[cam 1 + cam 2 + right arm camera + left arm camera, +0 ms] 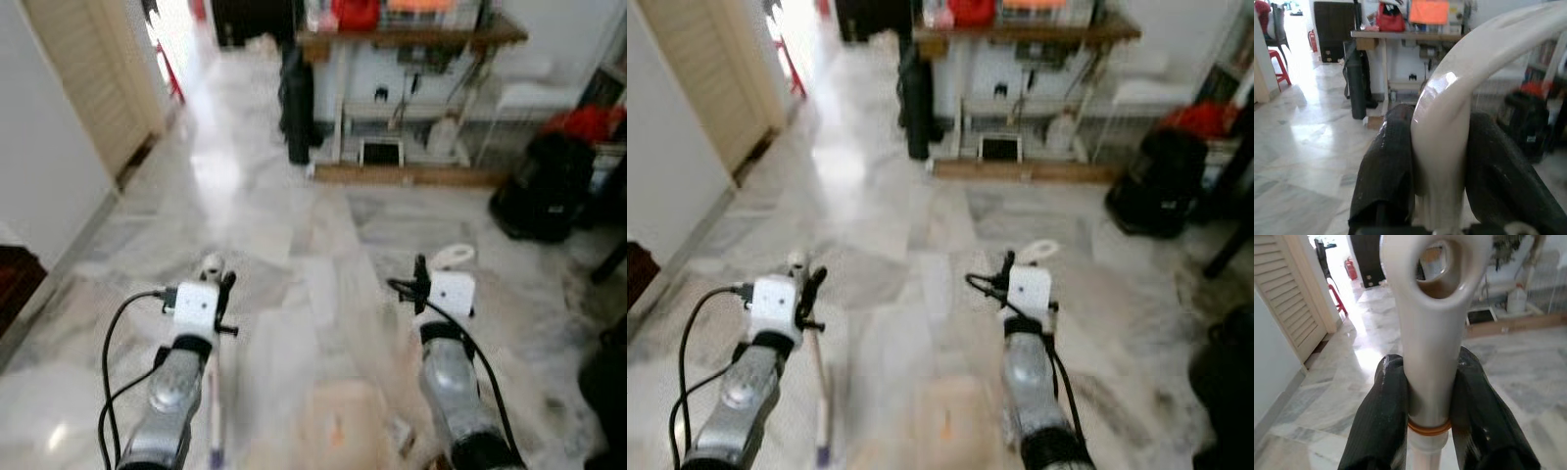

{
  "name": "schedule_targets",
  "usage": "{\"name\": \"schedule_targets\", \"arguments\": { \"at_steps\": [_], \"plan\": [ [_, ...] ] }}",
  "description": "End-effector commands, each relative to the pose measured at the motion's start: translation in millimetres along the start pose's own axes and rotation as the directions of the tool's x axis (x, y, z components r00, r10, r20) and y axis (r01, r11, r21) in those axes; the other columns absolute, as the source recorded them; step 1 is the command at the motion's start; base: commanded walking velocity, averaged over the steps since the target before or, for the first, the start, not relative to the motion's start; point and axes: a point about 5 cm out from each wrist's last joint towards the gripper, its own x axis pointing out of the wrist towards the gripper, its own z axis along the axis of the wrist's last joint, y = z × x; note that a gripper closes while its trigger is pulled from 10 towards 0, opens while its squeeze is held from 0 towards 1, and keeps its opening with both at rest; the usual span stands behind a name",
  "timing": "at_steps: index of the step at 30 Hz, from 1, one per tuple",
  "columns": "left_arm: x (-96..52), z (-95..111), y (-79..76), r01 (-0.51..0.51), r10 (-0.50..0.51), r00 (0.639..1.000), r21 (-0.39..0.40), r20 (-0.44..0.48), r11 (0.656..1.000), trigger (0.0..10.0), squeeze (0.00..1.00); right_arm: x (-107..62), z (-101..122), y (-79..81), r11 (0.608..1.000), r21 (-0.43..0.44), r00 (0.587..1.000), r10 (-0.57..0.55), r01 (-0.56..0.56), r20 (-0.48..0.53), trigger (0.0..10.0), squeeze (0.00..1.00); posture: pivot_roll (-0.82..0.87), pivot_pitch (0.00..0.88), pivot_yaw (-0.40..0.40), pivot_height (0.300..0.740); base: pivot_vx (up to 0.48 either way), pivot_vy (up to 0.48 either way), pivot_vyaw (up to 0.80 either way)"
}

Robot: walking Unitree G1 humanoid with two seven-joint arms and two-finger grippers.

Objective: Sweep floor

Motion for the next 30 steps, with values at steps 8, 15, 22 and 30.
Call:
{"name": "schedule_targets", "arguments": {
  "at_steps": [8,15,22,30],
  "plan": [
    [1.0,11,6.4,-0.014,0.013,0.998,0.015,0.061,1.0,10.0,0.0,5.8,8,4.5,1.0,-0.005,1.0,0.029,-0.029,0.009,10.0,0.0,0.11,0.034,0.011,0.74,0.0,0.0,0.0],
    [0.9,10,5.6,-0.01,0.01,0.998,0.012,0.057,1.0,10.0,0.0,9.9,-2,-3.8,0.996,-0.08,0.994,0.033,-0.041,-0.1,10.0,0.0,0.11,0.035,0.01,0.74,0.0,0.0,0.0],
    [0.9,10,5.6,-0.011,0.01,0.998,0.011,0.059,1.0,10.0,0.0,13.0,-7,-8.9,0.988,-0.14,0.98,0.033,-0.061,-0.196,10.0,0.0,0.11,0.037,0.009,0.74,0.0,0.0,0.0],
    [0.7,10,4.6,-0.003,0.003,0.998,0.007,0.055,1.0,10.0,0.0,12.2,-15,-14.1,0.976,-0.198,0.954,0.029,-0.091,-0.298,10.0,0.0,0.11,0.038,0.009,0.74,0.0,0.0,0.0]
  ]
}}
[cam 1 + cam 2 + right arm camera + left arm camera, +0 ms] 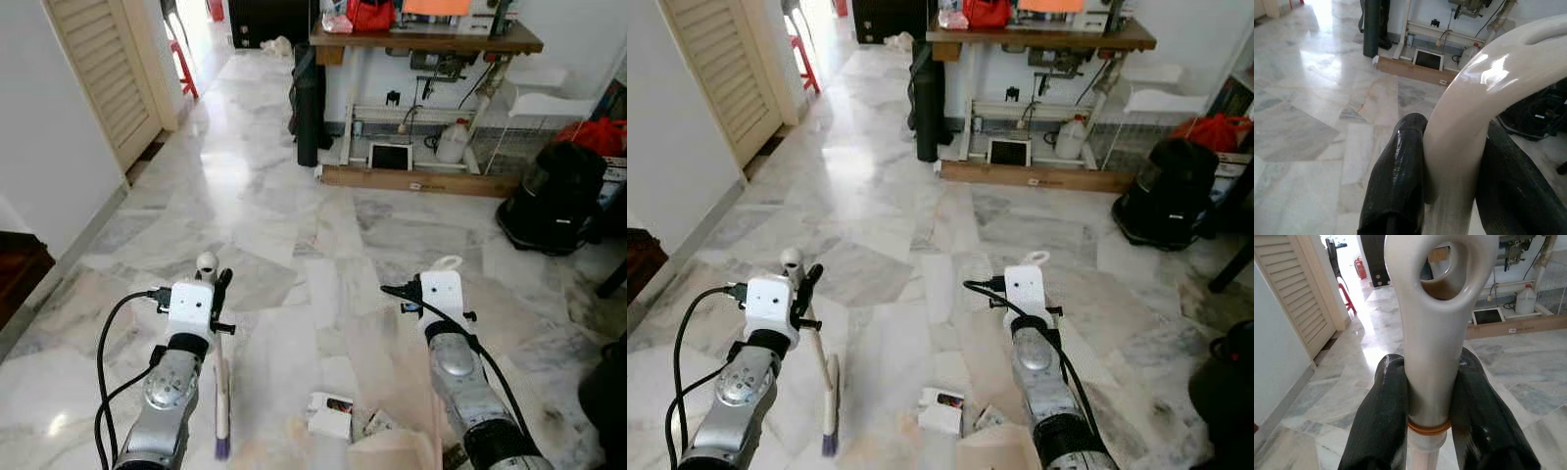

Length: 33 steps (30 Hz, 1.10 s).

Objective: Sweep floor

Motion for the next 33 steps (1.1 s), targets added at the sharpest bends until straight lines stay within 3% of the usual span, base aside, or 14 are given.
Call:
{"name": "schedule_targets", "arguments": {
  "at_steps": [1,9,21,33],
  "plan": [
    [1.5,8,2.3,-0.004,0.003,0.999,0.003,0.044,1.0,10.0,0.0,1.7,3,-1.0,0.999,-0.036,1.0,0.006,-0.006,-0.006,10.0,0.0,0.11,0.037,0.009,0.74,0.0,0.0,0.0],
    [1.4,8,2.2,-0.004,0.004,0.999,0.001,0.045,1.0,10.0,0.0,1.2,4,-2.4,0.999,-0.052,1.0,-0.003,0.002,-0.03,10.0,0.0,0.11,0.038,0.009,0.74,0.0,0.0,0.0],
    [0.7,9,1.9,-0.007,0.007,0.999,-0.001,0.054,1.0,10.0,0.0,1.5,12,-1.6,0.994,-0.104,0.999,-0.033,0.037,0.037,10.0,0.0,0.11,0.04,0.007,0.74,0.0,0.0,0.0],
    [0.0,10,2.7,-0.013,0.013,0.998,-0.001,0.066,1.0,10.0,0.0,-3.4,14,1.5,0.994,-0.06,0.989,-0.087,0.095,0.123,10.0,0.0,0.12,0.04,0.007,0.74,0.0,0.0,0.0]
  ]
}}
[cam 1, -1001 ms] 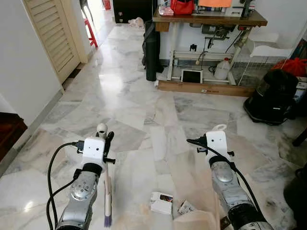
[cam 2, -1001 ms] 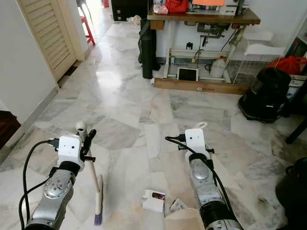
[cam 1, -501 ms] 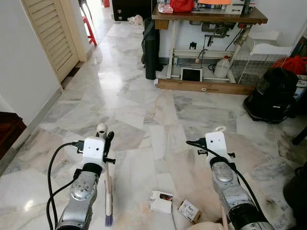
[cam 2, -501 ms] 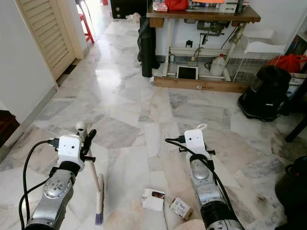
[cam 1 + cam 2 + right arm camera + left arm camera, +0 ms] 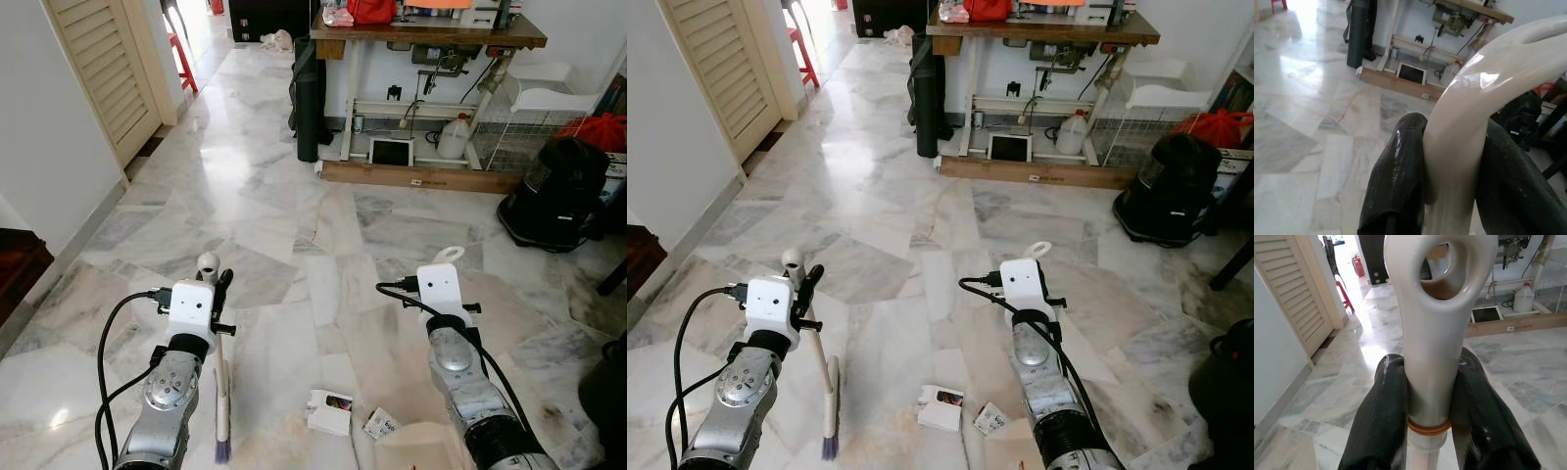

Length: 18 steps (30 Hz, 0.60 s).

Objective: Sweep floor

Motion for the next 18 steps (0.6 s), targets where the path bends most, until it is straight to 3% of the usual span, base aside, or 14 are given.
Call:
{"name": "schedule_targets", "arguments": {
  "at_steps": [1,11,14,18],
  "plan": [
    [1.1,11,3.3,-0.015,0.015,0.998,0.001,0.062,1.0,10.0,0.0,-0.9,4,0.7,1.0,-0.003,0.999,-0.014,0.015,0.035,10.0,0.0,0.12,0.04,0.006,0.74,0.0,0.0,0.0],
    [3.8,13,1.9,0.013,-0.013,0.997,0.007,0.073,1.0,10.0,0.0,-4.3,1,3.7,1.0,0.009,0.998,-0.029,0.028,0.056,10.0,0.0,0.12,0.041,0.008,0.74,0.0,0.0,0.0],
    [10.3,17,-7.8,0.132,-0.131,0.989,-0.012,0.066,0.991,10.0,0.0,-5.8,3,-0.3,0.998,0.022,0.995,-0.053,0.052,0.086,10.0,0.0,0.12,0.041,0.008,0.74,0.0,0.0,0.0],
    [13.7,15,-15.4,0.207,-0.206,0.977,-0.039,0.048,0.977,10.0,0.0,-5.8,9,-5.5,0.996,0.041,0.988,-0.088,0.083,0.127,10.0,0.0,0.12,0.041,0.008,0.74,0.0,0.0,0.0]
  ]
}}
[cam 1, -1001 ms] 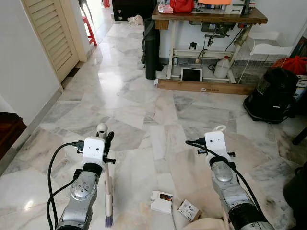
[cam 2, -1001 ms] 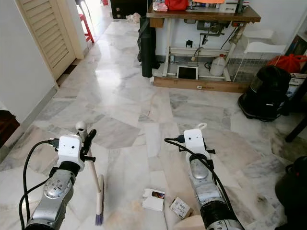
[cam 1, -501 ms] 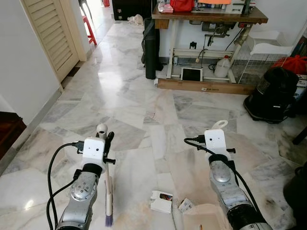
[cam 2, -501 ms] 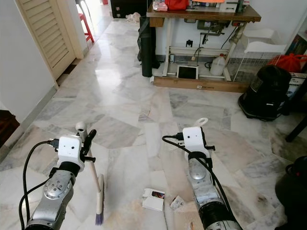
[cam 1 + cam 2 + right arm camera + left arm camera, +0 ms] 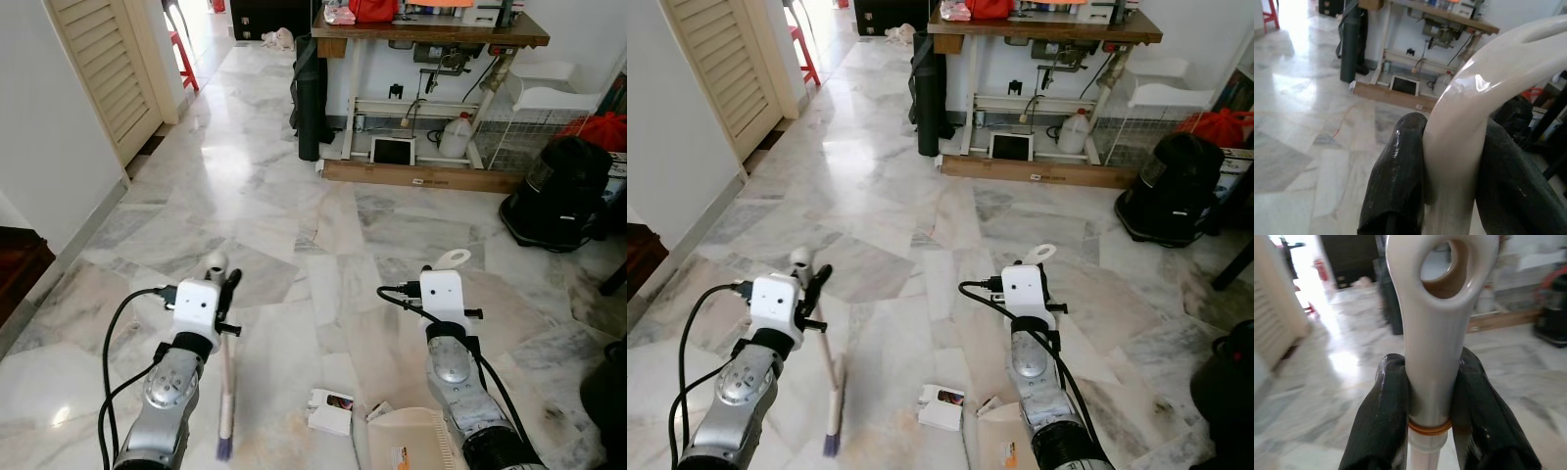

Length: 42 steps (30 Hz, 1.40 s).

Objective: Sweep floor

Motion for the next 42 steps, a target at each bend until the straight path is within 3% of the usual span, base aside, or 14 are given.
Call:
{"name": "schedule_targets", "arguments": {
  "at_steps": [1,10,19,25,38,40,42],
  "plan": [
    [6.4,6,-2.4,0.039,-0.038,0.999,-0.017,0.019,0.999,10.0,0.0,2.5,12,-5.4,0.999,0.009,0.997,-0.033,0.032,0.072,10.0,0.0,0.12,0.041,0.008,0.74,0.0,0.0,0.0],
    [13.7,0,-0.7,0.071,-0.071,0.997,-0.051,0.009,0.996,10.0,0.0,1.4,21,-8.1,0.998,0.04,0.99,-0.057,0.052,0.128,10.0,0.0,0.1,0.044,0.006,0.74,0.0,0.0,0.0],
    [34.7,3,4.4,0.041,-0.038,0.999,-0.179,0.02,0.983,10.0,0.0,-1.9,24,-7.1,0.997,0.053,0.988,-0.056,0.049,0.144,10.0,0.0,0.09,0.047,0.005,0.74,0.0,0.0,0.0],
    [30.3,0,6.4,0.001,0.0,1.0,-0.092,0.012,0.996,10.0,0.0,-4.6,24,-6.1,0.998,0.064,0.987,-0.037,0.028,0.153,10.0,0.0,0.09,0.048,0.009,0.74,0.0,0.0,0.0],
    [22.5,13,15.8,-0.074,0.08,0.992,-0.069,0.1,0.995,10.0,0.0,-5.2,27,-4.2,0.992,0.127,0.987,-0.042,0.022,0.156,10.0,0.0,0.1,0.046,0.009,0.74,0.0,0.0,0.0],
    [22.2,13,15.9,-0.082,0.089,0.991,-0.073,0.098,0.994,10.0,0.0,-4.8,26,-5.6,0.98,0.197,0.989,-0.053,0.025,0.139,10.0,0.0,0.1,0.046,0.009,0.74,0.0,0.0,0.0],
    [21.7,13,16.0,-0.087,0.094,0.991,-0.076,0.094,0.993,10.0,0.0,-4.5,26,-5.7,0.977,0.213,0.989,-0.053,0.023,0.137,10.0,0.0,0.1,0.046,0.009,0.74,0.0,0.247,0.0]
  ]
}}
